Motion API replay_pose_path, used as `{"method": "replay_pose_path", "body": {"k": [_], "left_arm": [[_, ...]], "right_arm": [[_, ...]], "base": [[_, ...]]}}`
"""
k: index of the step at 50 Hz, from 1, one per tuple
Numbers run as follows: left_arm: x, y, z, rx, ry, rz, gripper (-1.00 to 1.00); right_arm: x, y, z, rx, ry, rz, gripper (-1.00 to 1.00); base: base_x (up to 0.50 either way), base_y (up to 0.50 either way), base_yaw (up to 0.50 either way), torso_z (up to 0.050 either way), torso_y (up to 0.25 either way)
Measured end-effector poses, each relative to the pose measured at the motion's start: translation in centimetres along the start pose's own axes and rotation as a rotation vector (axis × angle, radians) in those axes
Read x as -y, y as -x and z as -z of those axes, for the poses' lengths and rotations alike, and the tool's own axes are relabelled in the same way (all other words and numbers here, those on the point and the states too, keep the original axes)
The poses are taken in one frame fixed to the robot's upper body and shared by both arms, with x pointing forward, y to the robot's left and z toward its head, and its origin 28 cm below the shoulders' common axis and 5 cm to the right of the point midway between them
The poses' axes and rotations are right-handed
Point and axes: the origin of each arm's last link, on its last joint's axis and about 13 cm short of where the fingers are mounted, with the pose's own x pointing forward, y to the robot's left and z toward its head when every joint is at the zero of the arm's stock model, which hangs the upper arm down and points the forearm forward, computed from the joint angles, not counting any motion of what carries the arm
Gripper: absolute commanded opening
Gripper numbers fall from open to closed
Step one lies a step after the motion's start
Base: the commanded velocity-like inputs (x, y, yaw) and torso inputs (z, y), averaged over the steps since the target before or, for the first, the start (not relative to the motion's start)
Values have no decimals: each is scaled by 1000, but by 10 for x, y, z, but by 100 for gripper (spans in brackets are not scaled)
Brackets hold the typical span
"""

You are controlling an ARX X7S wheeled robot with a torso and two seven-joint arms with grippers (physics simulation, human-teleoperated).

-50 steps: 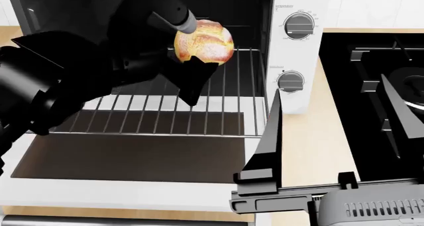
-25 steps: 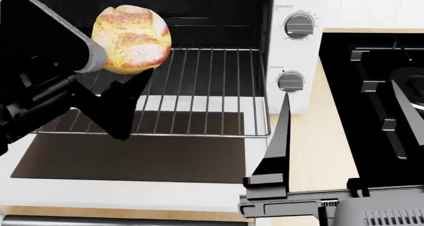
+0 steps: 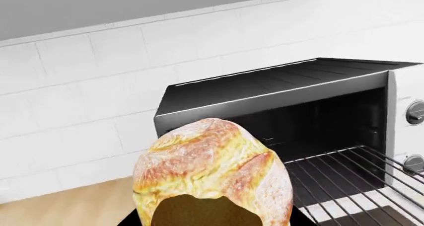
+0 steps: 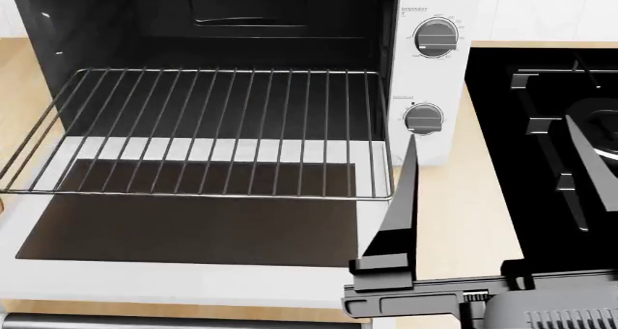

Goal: Pick the scone from the rack and place it on the plate on the counter.

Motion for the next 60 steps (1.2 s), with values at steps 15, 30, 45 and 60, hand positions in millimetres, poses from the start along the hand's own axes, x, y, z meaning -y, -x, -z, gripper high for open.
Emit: {"method": "replay_pose_path", "body": {"k": [15,30,45,60], "left_arm": [[-30,10,10,-27,58,-259,-100],[-65,-1,20,-102,61,-382,-100],[-85,-16,10,-170,32,-443,-100],[-97,-44,-6,-230,13,-489,-100]], "right_arm": [[-2,0,0,1,-1,-5,100],[-2,1,0,2,-2,-6,100],[-2,1,0,3,-4,-9,100],[-3,2,1,-1,-4,-10,100]], "base": [[0,0,0,0,0],[0,0,0,0,0],[0,0,0,0,0],[0,0,0,0,0]]}}
